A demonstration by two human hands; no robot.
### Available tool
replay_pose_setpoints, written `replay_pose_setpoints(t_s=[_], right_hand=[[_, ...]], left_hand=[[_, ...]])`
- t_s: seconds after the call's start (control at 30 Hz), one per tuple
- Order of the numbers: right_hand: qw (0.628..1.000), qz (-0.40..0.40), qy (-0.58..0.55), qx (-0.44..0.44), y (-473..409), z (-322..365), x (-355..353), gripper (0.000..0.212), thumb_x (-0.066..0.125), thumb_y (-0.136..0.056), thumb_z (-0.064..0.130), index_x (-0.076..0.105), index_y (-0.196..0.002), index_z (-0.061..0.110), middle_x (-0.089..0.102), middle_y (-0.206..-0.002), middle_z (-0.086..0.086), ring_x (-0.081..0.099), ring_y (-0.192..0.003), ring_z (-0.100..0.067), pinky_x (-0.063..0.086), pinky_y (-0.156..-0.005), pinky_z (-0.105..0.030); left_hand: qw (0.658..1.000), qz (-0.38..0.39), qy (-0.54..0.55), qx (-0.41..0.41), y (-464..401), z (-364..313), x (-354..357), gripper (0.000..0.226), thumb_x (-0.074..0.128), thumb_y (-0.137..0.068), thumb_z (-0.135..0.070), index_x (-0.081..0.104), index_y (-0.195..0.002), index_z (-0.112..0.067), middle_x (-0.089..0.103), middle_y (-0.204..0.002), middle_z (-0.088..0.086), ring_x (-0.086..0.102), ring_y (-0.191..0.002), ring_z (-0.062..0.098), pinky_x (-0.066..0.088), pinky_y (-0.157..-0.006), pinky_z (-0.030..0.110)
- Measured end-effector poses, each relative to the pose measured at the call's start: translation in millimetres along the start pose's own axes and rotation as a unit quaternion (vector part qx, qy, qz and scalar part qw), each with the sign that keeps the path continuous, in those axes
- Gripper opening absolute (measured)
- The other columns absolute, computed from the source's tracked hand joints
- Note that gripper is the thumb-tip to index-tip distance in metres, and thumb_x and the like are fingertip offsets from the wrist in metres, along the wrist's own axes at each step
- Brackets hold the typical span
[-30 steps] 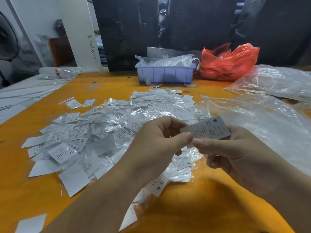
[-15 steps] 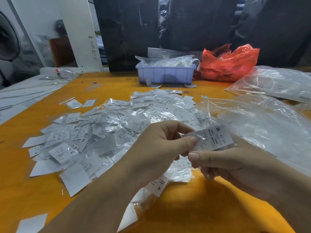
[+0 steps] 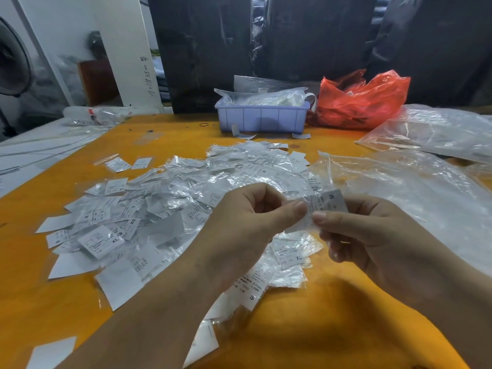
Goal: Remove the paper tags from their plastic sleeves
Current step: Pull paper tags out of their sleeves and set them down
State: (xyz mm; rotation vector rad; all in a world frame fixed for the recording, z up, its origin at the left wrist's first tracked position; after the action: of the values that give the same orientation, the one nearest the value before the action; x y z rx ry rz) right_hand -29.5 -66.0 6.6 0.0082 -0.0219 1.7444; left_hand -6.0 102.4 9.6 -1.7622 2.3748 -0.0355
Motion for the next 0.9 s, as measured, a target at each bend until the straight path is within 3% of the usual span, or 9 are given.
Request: replay_pose_setpoints(t_s=[0.13, 0.23, 0.33, 0.43, 0.53, 0.63, 0.7, 0.77, 0.9], right_hand=[[1.000, 0.013, 0.027, 0.007, -1, -5, 0, 0.032, 0.076, -0.057, 0.034, 0.078, -0.085, 0.016, 0.058, -0.064, -0.005, 0.051, -0.055, -0.014, 0.044, -0.048, -0.023], [0.998, 0.033, 0.059, 0.019, 0, -3, 1, 0.030, 0.076, -0.061, 0.034, 0.078, -0.088, 0.021, 0.061, -0.065, -0.003, 0.054, -0.056, -0.013, 0.046, -0.050, -0.023], [0.967, 0.002, 0.257, 0.003, 1, 1, -5, 0.016, 0.076, -0.074, 0.036, 0.077, -0.087, 0.027, 0.067, -0.068, 0.006, 0.058, -0.059, -0.006, 0.045, -0.055, -0.022], [0.914, -0.103, 0.389, -0.049, 2, 9, -22, 0.007, 0.073, -0.079, 0.033, 0.073, -0.079, 0.026, 0.068, -0.069, 0.014, 0.059, -0.061, 0.000, 0.043, -0.055, -0.020], [0.884, -0.160, 0.432, -0.074, 2, 14, -31, 0.005, 0.074, -0.081, 0.026, 0.071, -0.078, 0.028, 0.066, -0.070, 0.011, 0.060, -0.066, -0.002, 0.044, -0.060, -0.023], [0.845, -0.196, 0.490, -0.093, 1, 13, -35, 0.005, 0.071, -0.084, 0.020, 0.071, -0.086, 0.025, 0.065, -0.080, 0.012, 0.058, -0.074, -0.006, 0.039, -0.062, -0.018], [0.811, -0.220, 0.533, -0.102, 0, 14, -38, 0.008, 0.067, -0.086, 0.016, 0.070, -0.092, 0.021, 0.063, -0.089, 0.009, 0.053, -0.084, -0.012, 0.034, -0.065, -0.017], [0.790, -0.231, 0.559, -0.101, 0, 16, -39, 0.012, 0.062, -0.088, 0.013, 0.071, -0.094, 0.018, 0.061, -0.090, 0.006, 0.051, -0.089, -0.015, 0.035, -0.069, -0.026], [0.806, -0.189, 0.559, -0.046, -2, 10, -31, 0.018, 0.056, -0.091, 0.012, 0.072, -0.092, 0.020, 0.066, -0.094, 0.001, 0.059, -0.082, -0.017, 0.050, -0.073, -0.034]], left_hand=[[1.000, 0.000, -0.022, -0.001, 1, 0, -1, 0.050, 0.072, -0.064, -0.055, 0.067, -0.083, -0.009, 0.054, -0.056, -0.009, 0.046, -0.046, 0.003, 0.037, -0.047, 0.015], [0.998, -0.007, -0.059, -0.001, 1, 1, 0, 0.030, 0.074, -0.078, -0.040, 0.068, -0.079, -0.011, 0.058, -0.059, -0.008, 0.047, -0.046, -0.001, 0.036, -0.047, 0.011], [0.993, -0.024, -0.118, -0.006, -1, 4, -3, 0.020, 0.071, -0.086, -0.033, 0.067, -0.075, -0.016, 0.063, -0.061, -0.010, 0.053, -0.053, -0.004, 0.038, -0.047, 0.009], [0.981, -0.045, -0.188, -0.021, -1, 7, -6, 0.019, 0.069, -0.087, -0.036, 0.066, -0.075, -0.022, 0.064, -0.064, -0.022, 0.053, -0.061, -0.014, 0.040, -0.046, 0.008], [0.952, -0.110, -0.286, -0.016, -3, 10, -14, 0.015, 0.066, -0.085, -0.032, 0.064, -0.072, -0.026, 0.062, -0.062, -0.014, 0.054, -0.055, -0.003, 0.038, -0.043, 0.015], [0.921, -0.167, -0.352, -0.026, -5, 10, -26, 0.004, 0.064, -0.084, -0.028, 0.062, -0.081, -0.029, 0.057, -0.068, -0.009, 0.056, -0.063, 0.009, 0.041, -0.052, 0.023], [0.906, -0.181, -0.381, -0.029, -5, 10, -29, 0.016, 0.066, -0.082, -0.029, 0.059, -0.096, -0.031, 0.054, -0.078, -0.009, 0.056, -0.072, 0.015, 0.039, -0.055, 0.026], [0.894, -0.189, -0.407, -0.007, -5, 9, -29, 0.028, 0.069, -0.081, -0.029, 0.056, -0.106, -0.031, 0.050, -0.086, -0.011, 0.054, -0.081, 0.015, 0.036, -0.058, 0.027], [0.875, -0.176, -0.448, 0.056, -4, 6, -20, 0.030, 0.070, -0.082, -0.022, 0.057, -0.107, -0.031, 0.044, -0.092, -0.012, 0.051, -0.096, 0.015, 0.039, -0.071, 0.026]])
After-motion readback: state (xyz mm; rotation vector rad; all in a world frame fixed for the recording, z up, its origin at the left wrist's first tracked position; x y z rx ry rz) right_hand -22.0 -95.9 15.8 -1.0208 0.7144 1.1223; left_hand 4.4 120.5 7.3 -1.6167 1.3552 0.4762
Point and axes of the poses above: each hand's wrist, its own y-axis away from the middle knuckle, its own x-axis out of the palm, z = x × y, the point moved 3 cm from there along -y, towards the middle knuckle
